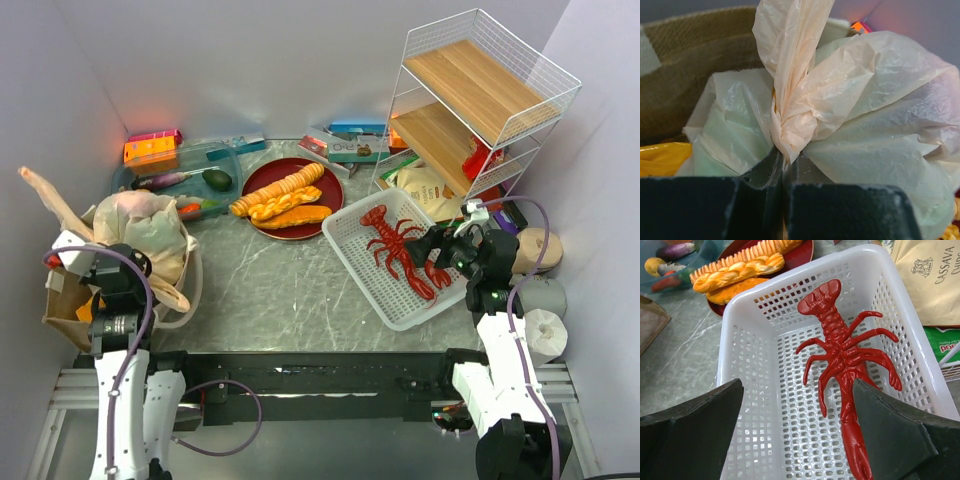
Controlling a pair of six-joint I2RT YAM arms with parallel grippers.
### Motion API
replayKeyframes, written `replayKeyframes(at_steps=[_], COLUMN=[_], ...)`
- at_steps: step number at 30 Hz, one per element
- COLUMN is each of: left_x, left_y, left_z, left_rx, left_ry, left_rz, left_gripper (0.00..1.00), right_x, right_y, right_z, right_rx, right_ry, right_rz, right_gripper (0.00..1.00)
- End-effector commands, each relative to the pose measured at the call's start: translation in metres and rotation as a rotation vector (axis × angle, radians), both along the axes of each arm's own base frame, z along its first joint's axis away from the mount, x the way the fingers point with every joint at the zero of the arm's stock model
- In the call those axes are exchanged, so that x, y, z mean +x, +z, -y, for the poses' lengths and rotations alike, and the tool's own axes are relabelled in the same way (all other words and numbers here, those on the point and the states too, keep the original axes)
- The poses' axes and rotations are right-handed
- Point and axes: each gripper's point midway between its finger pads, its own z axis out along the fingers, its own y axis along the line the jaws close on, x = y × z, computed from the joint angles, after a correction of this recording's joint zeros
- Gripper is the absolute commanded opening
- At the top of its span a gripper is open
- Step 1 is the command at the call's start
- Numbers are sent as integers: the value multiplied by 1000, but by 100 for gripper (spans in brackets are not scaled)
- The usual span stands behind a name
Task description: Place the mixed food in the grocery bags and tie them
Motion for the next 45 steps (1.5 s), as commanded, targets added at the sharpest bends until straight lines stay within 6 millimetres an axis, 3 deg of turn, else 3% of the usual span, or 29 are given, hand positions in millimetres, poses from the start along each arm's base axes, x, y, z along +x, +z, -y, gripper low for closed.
replayKeyframes(at_steps=[1, 3, 6, 8, 12, 15, 16, 19, 21, 28, 33, 36, 38, 39, 40, 41, 45], left_x=[8, 14, 15, 15, 9, 3, -2, -7, -2, 0, 32, 58, 71, 81, 84, 94, 114], left_y=[-15, -43, -69, -70, -53, -33, -26, 5, 32, 64, 115, 130, 145, 145, 149, 152, 143], left_z=[-5, -3, -3, -4, -13, -20, -26, -28, -19, -2, 43, 64, 95, 108, 133, 149, 218], left_rx=[-79, -144, -212, -207, -142, -73, -29, 72, 142, 265, 357, 340, 329, 324, 326, 331, 351], left_ry=[50, 31, 43, 44, 75, 92, 109, 86, 0, -130, -406, -510, -601, -635, -679, -703, -849], left_rz=[63, 14, -14, -16, -30, -28, -46, -55, -37, -41, 99, 115, 169, 168, 179, 183, 155], left_gripper=[1, 1, 1, 2, 15, 48, 74, 99, 96, 96, 96, 96, 96, 96, 96, 96, 96], right_x=[6, 6, 7, 7, 7, 7, 7, 8, 9, 11, 18, 22, 26, 28, 25, 30, 30], right_y=[29, 29, 29, 28, 26, 27, 26, 27, 27, 28, 33, 39, 42, 52, 53, 71, 103], right_z=[1, 1, 2, 2, 0, 0, 0, 0, 0, 0, 4, 2, 3, 1, -16, -17, -57], right_rx=[-29, -29, -35, -37, -29, -21, -22, -24, -23, -8, -14, 11, 1, -16, -34, -60, -5], right_ry=[-3, -4, -9, -8, -3, -4, -2, 2, 0, -12, -25, -24, -54, -60, -26, -56, 56], right_rz=[98, 96, 96, 95, 91, 95, 93, 94, 93, 84, 59, 56, 52, 72, 57, 94, 149], right_gripper=[98, 98, 98, 98, 98, 98, 98, 98, 98, 98, 98, 98, 96, 96, 96, 97, 97])
